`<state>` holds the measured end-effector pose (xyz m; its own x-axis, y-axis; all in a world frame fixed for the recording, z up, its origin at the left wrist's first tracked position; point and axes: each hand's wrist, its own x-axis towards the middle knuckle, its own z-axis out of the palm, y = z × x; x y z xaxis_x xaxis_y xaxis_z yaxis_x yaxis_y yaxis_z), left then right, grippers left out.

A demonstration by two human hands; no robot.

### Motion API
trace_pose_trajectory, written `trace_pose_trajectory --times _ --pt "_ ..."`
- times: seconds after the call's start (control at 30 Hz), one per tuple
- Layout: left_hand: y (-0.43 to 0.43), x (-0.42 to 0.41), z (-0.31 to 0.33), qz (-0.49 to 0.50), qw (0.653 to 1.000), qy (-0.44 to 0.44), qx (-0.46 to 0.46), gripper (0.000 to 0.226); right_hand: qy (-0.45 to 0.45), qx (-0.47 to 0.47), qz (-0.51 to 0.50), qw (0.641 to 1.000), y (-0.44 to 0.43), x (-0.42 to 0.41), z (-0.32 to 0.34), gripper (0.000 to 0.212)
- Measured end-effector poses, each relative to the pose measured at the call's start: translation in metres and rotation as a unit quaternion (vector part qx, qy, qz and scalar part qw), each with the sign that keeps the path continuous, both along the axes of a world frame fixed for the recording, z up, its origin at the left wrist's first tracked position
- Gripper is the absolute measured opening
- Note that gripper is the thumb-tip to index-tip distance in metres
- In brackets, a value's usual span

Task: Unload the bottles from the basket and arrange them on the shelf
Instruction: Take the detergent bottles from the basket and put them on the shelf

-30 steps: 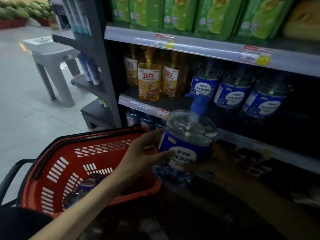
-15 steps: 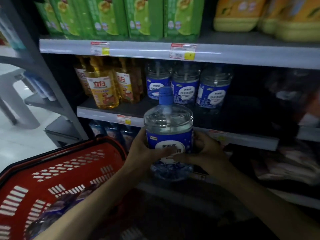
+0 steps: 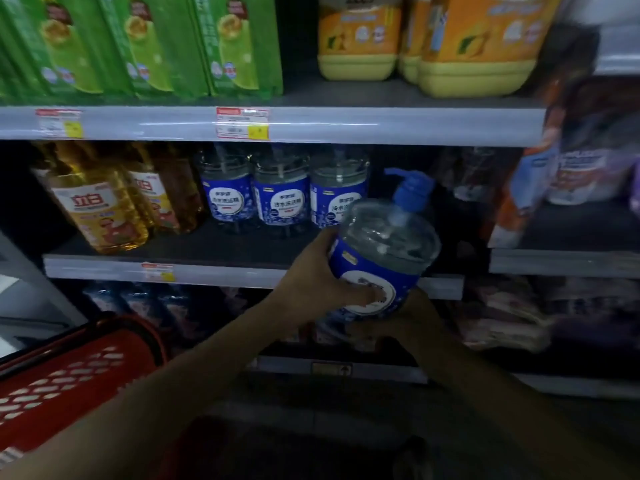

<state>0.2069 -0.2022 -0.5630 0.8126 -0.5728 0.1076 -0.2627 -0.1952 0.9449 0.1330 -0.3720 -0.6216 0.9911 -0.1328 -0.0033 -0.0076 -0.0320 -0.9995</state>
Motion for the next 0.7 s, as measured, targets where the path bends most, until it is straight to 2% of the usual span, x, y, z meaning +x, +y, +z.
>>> trace_pose_trajectory --times 0.17,0.37,0.47,0.6,0.7 --pt "-0.046 0.028 0.011 -0.048 0.996 -0.065 0.032 0.087 -0.054 0.021 -0.084 0.995 -0.032 0.021 -0.012 0.087" --pt "-0.074 0.05 -0.002 0.03 0.981 -0.182 0.054 0.07 -0.063 0.025 -0.17 0.983 -0.06 0.05 -0.011 0.081" --pt "-0.086 0.058 -0.017 0.054 0.982 -0.179 0.041 0.062 -0.057 0.023 -0.204 0.977 -0.072 0.066 -0.019 0.077" --pt "-0.102 0.059 -0.03 0.065 0.986 -0.148 -0.028 0.061 -0.082 -0.001 -0.241 0.967 -0.083 0.082 -0.023 0.1" --pt "-0.113 0.065 -0.039 0.063 0.989 -0.124 -0.056 0.063 -0.089 -0.01 -0.264 0.96 -0.089 0.095 -0.028 0.097"
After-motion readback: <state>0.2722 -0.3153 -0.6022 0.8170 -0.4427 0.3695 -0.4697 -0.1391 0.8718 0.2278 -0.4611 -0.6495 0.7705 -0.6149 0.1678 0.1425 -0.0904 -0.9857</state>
